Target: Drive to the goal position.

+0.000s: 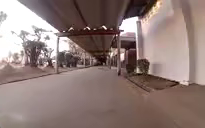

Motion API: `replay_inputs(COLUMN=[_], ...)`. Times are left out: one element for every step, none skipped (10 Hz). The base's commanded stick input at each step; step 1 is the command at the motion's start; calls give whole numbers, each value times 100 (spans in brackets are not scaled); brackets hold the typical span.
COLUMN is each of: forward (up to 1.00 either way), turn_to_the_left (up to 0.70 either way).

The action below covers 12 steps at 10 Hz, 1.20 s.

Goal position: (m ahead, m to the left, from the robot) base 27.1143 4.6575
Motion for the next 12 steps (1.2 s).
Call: replay_inputs(forward=[70,70,70,70,70,70,70,70,70,70,70,70], turn_to_the_left=[0,0,0,0,0,0,0,0,0,0,0,0])
